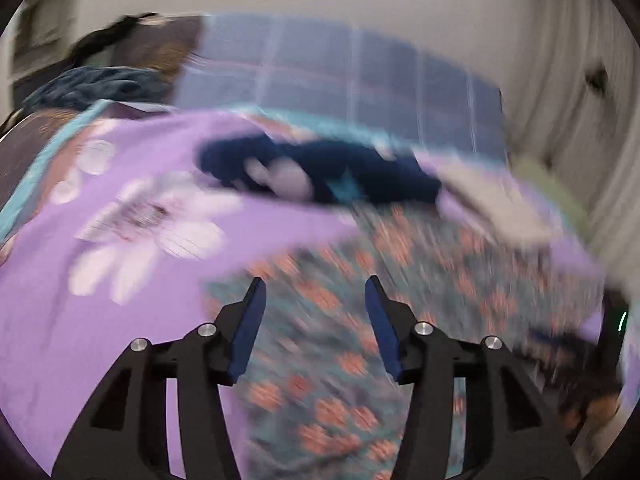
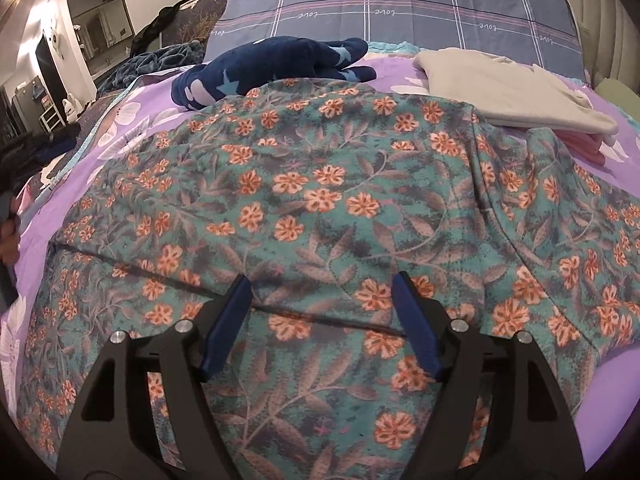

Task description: Fold small clothes

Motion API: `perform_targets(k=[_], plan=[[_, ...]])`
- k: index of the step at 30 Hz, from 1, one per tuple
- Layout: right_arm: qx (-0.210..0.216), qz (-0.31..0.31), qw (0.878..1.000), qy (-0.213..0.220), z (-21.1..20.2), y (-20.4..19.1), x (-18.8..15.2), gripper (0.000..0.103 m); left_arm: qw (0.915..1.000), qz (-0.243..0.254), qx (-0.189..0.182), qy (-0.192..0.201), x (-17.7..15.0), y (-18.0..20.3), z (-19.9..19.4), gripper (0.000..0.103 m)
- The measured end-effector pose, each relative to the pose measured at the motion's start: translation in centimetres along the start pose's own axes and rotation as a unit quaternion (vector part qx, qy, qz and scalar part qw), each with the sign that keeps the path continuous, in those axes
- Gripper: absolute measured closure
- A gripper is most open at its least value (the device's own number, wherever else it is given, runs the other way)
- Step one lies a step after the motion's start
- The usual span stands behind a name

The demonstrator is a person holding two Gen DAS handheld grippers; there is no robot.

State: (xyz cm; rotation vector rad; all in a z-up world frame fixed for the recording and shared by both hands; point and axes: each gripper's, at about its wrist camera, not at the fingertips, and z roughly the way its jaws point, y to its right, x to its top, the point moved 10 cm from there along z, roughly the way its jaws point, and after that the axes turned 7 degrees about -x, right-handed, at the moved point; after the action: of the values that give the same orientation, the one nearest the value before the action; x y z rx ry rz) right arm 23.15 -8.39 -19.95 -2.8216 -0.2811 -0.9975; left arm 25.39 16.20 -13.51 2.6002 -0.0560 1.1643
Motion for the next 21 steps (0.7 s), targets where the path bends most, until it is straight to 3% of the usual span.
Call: perform_targets(k=[3, 5, 6, 9, 11, 14, 17, 19, 21], plan=[[-0.004, 0.013, 1.000, 0.002, -0.5, 0.5, 0.1, 0.037, 0.9946, 0.030, 0.050, -0.086, -4.8, 0.0, 5.2, 0.045], [-0.022, 0.028, 0.999, 0.004, -1.5, 1.8, 0.0, 0.061, 0.9937, 0.047, 0.062, -0.081, -4.5, 0.4, 4.9, 0.042], [-0.027, 0.037, 0.999, 0.009, -2.3, 2.6, 0.0, 0.066, 0.9931, 0.043, 0.064, -0.088, -4.5, 0.3, 5.1, 0.041], [-0.038, 0.094, 0.993, 0.053, -6.3, 7.9, 0.8, 0.068, 0.9932, 0.048, 0.064, -0.085, -4.7, 0.1, 5.3, 0.039], [-0.070, 0.166, 0.980, 0.084, -9.6, 14.2, 1.1, 0.068, 0.9933, 0.047, 0.063, -0.085, -4.7, 0.1, 5.1, 0.039], [-0.102, 0.315, 0.938, 0.107, -13.9, 25.2, -0.8, 0.068, 0.9936, 0.047, 0.063, -0.082, -4.7, 0.1, 4.9, 0.039], [-0.159, 0.441, 0.876, 0.116, -17.2, 34.7, -5.2, 0.069, 0.9933, 0.051, 0.066, -0.079, -4.9, 0.6, 4.6, 0.038], [-0.179, 0.491, 0.845, 0.117, -18.3, 39.2, -7.8, 0.069, 0.9931, 0.054, 0.068, -0.080, -4.9, 0.6, 4.6, 0.037], [-0.170, 0.527, 0.825, 0.108, -18.0, 41.5, -9.5, 0.069, 0.9932, 0.053, 0.066, -0.079, -4.9, 0.5, 4.7, 0.037]])
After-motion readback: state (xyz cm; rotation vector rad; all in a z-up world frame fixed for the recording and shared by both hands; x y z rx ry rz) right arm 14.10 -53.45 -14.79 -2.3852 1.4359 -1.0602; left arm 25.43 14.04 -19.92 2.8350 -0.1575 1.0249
